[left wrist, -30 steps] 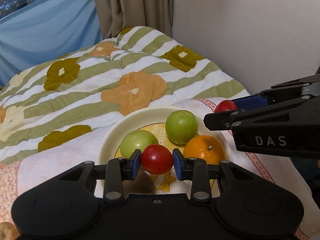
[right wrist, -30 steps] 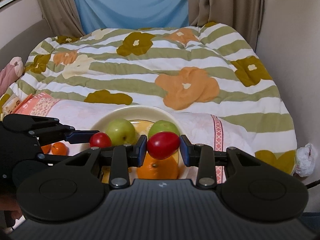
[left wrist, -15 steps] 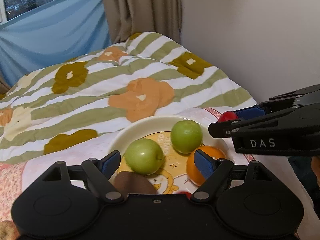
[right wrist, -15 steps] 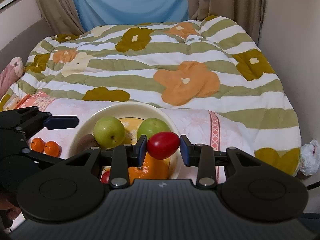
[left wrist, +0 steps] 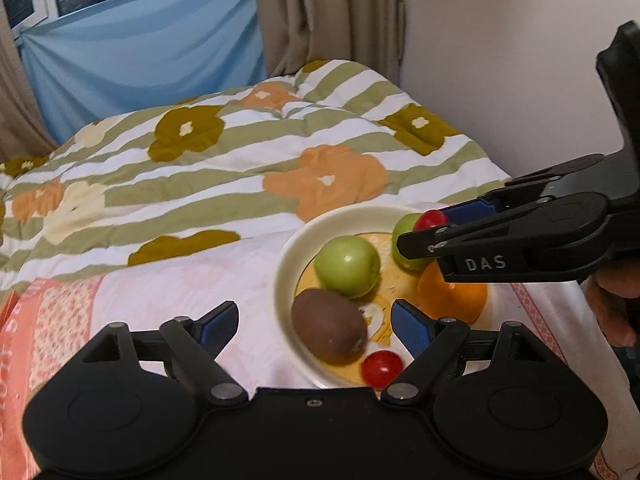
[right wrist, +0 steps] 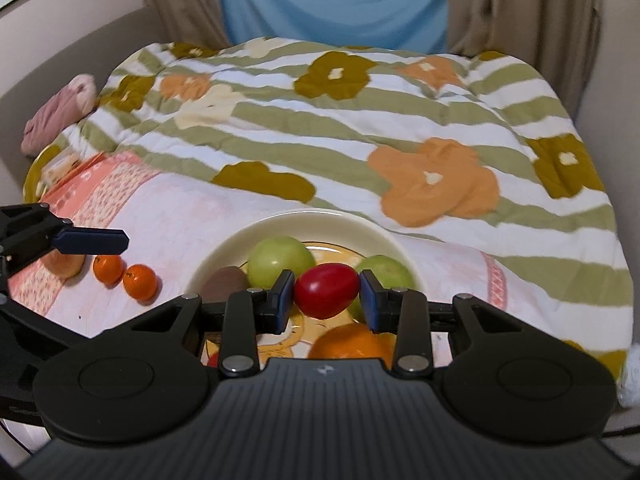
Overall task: Organize fruits
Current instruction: 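Lower both tomatoes into the bowl and open both grippers, then move the left gripper to the large apple while the right gripper approaches the large orange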
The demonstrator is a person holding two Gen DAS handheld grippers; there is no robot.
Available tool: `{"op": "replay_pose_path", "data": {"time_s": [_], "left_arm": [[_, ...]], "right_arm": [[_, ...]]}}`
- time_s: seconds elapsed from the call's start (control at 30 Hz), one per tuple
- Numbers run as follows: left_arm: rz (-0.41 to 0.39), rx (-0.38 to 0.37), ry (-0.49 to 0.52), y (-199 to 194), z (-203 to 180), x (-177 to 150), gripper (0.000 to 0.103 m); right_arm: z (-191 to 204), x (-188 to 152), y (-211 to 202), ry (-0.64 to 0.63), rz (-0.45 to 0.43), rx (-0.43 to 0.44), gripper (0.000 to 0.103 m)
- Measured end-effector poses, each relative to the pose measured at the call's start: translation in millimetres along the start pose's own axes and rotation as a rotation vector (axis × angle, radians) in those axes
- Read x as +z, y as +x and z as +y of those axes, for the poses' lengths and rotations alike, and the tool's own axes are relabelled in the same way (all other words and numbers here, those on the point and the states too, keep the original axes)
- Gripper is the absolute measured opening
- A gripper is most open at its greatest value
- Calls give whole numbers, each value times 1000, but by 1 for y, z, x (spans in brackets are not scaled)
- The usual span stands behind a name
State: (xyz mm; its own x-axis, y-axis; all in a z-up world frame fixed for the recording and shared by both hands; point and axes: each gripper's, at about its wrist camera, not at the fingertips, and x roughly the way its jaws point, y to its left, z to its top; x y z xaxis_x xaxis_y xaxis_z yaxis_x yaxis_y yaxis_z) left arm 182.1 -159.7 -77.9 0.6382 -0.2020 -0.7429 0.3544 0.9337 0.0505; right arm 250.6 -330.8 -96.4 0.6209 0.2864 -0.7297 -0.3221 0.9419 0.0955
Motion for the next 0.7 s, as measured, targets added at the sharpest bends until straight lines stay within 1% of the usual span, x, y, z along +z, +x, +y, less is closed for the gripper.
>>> {"op": "replay_pose_path", "data": {"time_s": [0.17,0.3,0.33,0.37,0.43,0.47,0.5,0.7], "left_arm": [[17,18,-20,-3,6,-10,87],[27,27,-28,-3,8,-15,87],[28,28,-29,-3,8,-16,87],[29,30,-29,-4,8,-17,87],[30,33,-27,-5,7,-18,87],[31,34,-26,-6,7,-19,87],[30,35,-26,-7,7,-19,87],[10,44,-30,-18,6,-19,87]], "right_arm": [[8,-5,16,-46,23,12,50],[12,-10,22,-81,22,3,51],[13,-11,22,-87,17,-2,59],[13,-12,21,-92,14,-9,66],[13,-14,18,-87,11,-23,95],[12,-15,17,-81,13,-23,100],[11,-17,14,-71,11,-25,103],[5,-18,-2,-33,6,-47,103]]}}
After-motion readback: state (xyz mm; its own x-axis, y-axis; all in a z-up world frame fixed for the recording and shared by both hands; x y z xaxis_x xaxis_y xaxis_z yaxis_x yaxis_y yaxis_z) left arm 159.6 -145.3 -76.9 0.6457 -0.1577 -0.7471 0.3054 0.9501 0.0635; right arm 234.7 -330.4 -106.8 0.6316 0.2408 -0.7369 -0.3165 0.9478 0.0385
